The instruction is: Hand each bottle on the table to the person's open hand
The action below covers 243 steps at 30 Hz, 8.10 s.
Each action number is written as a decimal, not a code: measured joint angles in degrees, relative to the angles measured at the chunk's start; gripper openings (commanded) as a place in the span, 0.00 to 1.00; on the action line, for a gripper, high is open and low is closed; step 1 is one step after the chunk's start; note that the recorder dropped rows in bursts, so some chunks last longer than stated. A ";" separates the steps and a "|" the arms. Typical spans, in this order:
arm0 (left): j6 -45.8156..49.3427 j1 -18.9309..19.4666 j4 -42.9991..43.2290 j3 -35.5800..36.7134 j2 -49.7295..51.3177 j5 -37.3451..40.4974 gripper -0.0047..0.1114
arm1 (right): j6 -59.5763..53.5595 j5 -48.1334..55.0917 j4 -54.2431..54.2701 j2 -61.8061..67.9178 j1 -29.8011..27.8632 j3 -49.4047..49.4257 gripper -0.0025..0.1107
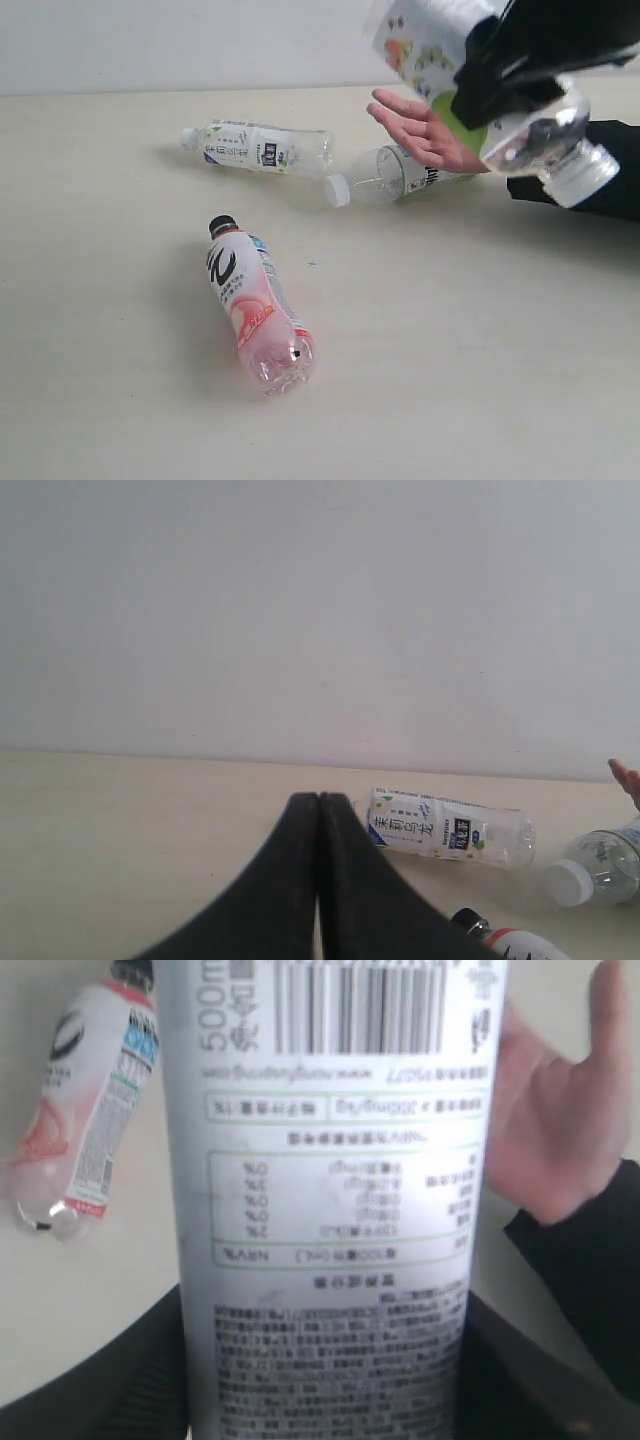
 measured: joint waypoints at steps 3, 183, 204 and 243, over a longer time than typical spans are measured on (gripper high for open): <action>0.00 0.00 0.00 0.00 0.00 0.00 0.04 | 1.89 2.53 -0.60 -0.44 0.00 -5.12 0.02; 0.00 0.00 0.00 0.00 0.00 0.00 0.04 | 3.82 -28.67 -1.13 -75.98 -12.03 48.94 0.05; 0.00 0.00 0.00 0.00 0.00 0.00 0.04 | 3.92 -28.67 -1.23 -75.98 -12.03 48.94 0.05; 0.00 0.00 0.00 0.00 0.00 0.00 0.04 | 4.47 -28.47 -1.13 -75.98 -12.03 48.94 0.05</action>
